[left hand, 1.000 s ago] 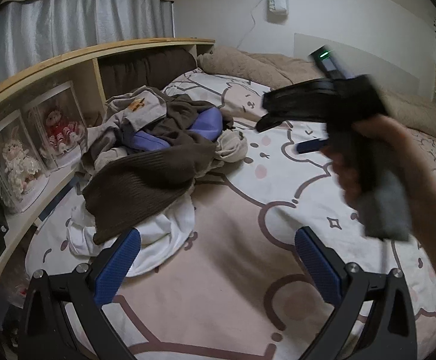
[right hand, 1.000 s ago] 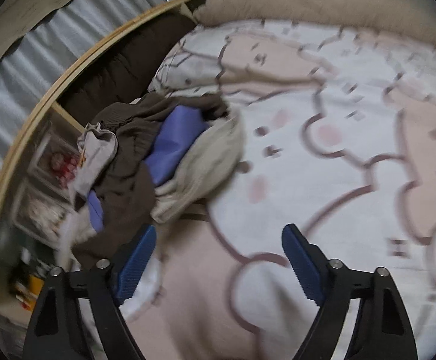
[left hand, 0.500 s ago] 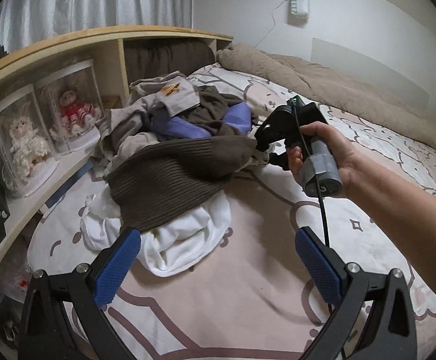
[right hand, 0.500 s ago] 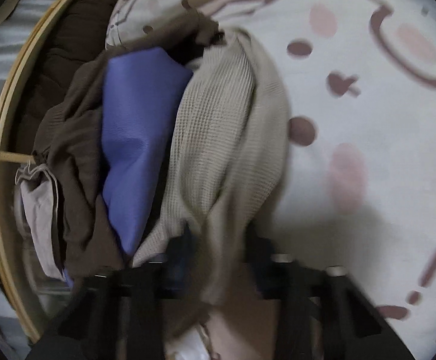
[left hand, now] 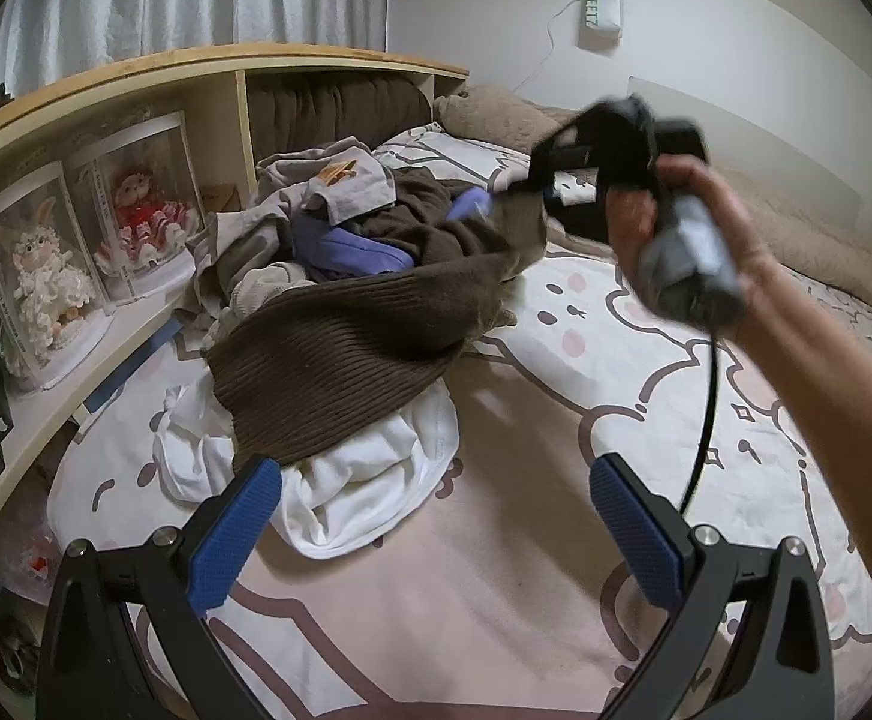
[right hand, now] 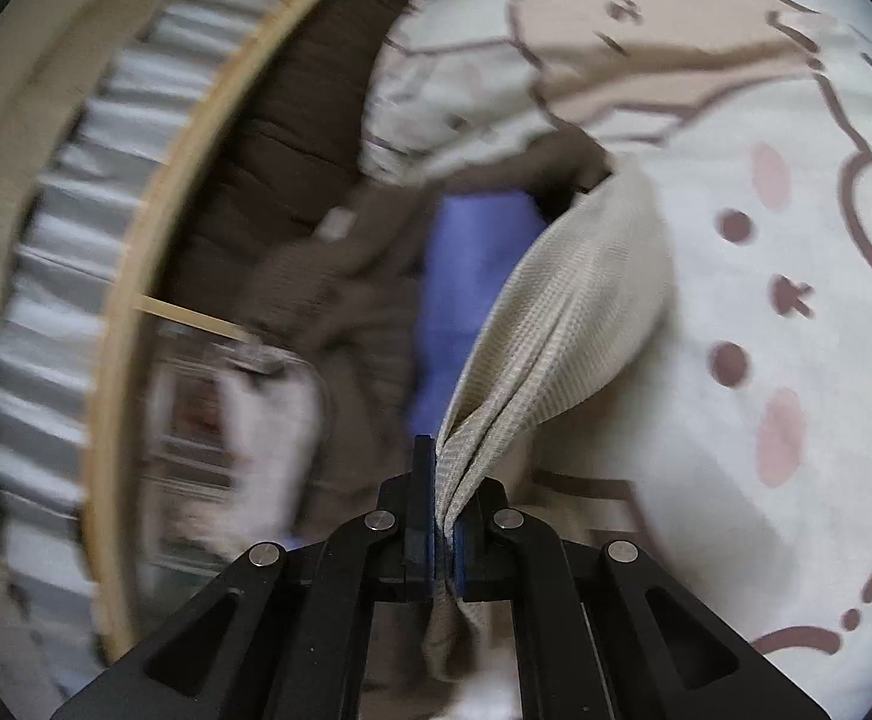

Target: Fold clothes

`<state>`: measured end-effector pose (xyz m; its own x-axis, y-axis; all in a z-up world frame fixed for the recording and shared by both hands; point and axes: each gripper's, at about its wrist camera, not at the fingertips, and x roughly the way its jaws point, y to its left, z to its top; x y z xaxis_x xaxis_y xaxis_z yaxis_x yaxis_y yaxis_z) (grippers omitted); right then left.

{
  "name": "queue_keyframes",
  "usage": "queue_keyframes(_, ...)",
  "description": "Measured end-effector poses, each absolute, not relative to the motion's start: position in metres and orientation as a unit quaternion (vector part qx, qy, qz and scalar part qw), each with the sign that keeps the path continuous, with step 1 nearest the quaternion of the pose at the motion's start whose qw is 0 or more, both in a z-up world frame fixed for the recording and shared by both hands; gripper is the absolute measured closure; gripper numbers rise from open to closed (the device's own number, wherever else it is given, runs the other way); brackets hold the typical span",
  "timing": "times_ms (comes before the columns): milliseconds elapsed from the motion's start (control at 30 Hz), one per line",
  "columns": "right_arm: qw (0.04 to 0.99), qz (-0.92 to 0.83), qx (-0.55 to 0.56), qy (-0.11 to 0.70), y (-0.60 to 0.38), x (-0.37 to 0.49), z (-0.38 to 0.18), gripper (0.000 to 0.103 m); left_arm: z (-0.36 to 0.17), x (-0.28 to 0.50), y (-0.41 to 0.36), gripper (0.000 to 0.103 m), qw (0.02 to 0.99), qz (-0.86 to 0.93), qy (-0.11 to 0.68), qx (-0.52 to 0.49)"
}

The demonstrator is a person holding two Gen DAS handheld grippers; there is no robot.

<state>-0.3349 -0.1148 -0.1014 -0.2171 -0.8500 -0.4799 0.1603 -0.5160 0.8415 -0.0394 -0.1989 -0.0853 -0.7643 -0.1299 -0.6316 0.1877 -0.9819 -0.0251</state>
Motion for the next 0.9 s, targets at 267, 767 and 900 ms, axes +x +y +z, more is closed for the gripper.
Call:
queue_keyframes(267,0.473,-0.636,0.451,-0.410,-0.113,-0.317,-0.036,0.098,-0.074,-0.036,-0.200,0.000,0.106,-0.941,0.022,0.319)
queue_keyframes(767,0.650,-0.553,0.299,-0.426,-0.081,-0.251,0.125,0.098,-0.032,-0.036,-0.211,0.000,0.134,-0.963,0.005,0.234)
queue_keyframes(900,0.656,-0.585,0.249,-0.406,-0.053,-0.224,0.179,0.098,-0.028,-0.034,-0.202,0.000,0.108,-0.971,0.010,0.213)
